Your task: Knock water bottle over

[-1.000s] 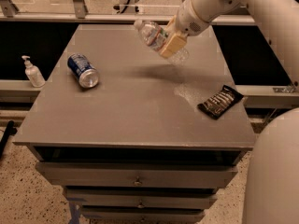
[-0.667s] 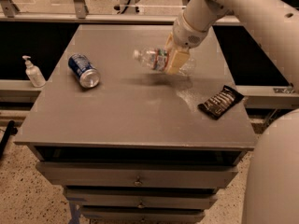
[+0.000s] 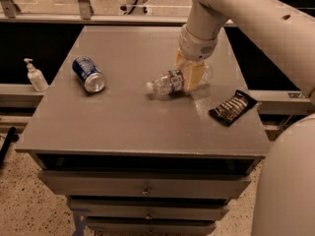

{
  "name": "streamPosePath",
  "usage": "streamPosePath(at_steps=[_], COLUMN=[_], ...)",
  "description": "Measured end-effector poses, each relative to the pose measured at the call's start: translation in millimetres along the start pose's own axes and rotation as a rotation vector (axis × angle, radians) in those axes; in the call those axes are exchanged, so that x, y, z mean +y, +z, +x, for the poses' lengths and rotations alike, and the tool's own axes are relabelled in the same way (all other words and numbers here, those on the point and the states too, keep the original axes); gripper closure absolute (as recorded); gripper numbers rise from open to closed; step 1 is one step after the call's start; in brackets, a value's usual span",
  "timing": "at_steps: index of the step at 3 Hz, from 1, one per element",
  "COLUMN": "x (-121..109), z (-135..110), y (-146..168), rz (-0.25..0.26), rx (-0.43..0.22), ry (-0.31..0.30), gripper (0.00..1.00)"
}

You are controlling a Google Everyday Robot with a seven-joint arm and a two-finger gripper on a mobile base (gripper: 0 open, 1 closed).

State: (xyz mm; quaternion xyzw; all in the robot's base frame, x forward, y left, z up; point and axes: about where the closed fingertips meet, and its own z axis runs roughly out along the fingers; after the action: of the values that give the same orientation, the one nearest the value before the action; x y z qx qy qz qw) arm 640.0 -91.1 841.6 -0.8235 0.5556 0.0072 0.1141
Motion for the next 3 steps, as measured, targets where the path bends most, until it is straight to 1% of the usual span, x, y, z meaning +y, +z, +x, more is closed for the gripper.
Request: streamPosePath(at_steps=[1, 2, 3], x=[-0.1, 3.0, 2.9], z=[-0.1, -1.0, -1.1], y=[-0.8, 0.1, -0.8], rz=[0.0, -0.03, -0.03], rx=[0.0, 0.025, 0.025], ry=[0.0, -0.076, -0.077], gripper=[0.9, 0.67, 0.44])
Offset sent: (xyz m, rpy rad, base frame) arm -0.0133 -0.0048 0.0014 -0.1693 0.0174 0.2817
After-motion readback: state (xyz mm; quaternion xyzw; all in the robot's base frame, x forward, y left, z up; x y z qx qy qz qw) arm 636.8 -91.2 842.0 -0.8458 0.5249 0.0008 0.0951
